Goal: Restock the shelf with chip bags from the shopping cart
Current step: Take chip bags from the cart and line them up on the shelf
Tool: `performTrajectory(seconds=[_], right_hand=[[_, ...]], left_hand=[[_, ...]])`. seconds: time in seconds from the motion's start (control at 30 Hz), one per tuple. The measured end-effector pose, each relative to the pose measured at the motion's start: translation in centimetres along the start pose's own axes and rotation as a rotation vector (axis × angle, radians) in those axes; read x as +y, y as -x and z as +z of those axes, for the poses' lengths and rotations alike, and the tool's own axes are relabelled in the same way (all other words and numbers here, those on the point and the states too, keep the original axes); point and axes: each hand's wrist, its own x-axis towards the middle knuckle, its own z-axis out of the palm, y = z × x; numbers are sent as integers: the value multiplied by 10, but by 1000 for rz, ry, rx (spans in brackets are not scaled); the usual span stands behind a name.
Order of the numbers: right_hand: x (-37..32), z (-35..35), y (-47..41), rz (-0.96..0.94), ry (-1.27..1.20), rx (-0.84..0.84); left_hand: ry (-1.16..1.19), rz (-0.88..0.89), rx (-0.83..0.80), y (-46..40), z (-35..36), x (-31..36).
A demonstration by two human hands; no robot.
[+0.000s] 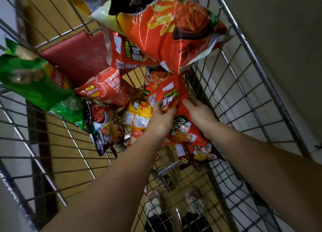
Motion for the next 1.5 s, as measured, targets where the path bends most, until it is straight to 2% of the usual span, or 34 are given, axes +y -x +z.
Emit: performTrajectory(seconds=[0.13,0.27,0.5,0.67,0.87,1.07,1.2,1.3,1.37,1.43,1.5], right_hand=[[-1,13,17,-1,-249,-76],[-2,29,33,-8,-410,-227],[3,35,43,107,-681,-315],[10,26,34,117,-605,-216],[14,21,30,55,-364,-187],[22,20,31,86,-272,-216],[32,28,35,174,-262,-198],[30,38,46,358,-433,-218],[22,44,52,450,-664,-351],[15,46,55,449,-756,-428],[13,43,54,404,-732,-381]], left_hand=[[124,-89,68,-1,-11,-5],[-80,-144,211,2,-25,-9],[120,-150,262,10,-45,-21],[360,-224,191,12,-52,-23],[350,-232,114,16,-58,-22],[388,-214,111,15,-62,-25],[513,-176,206,15,-57,-22],[669,-190,256,18,-52,-21],[711,-216,198,23,-45,-22],[701,-251,120,28,-39,-24],[637,-252,146,31,-41,-22]])
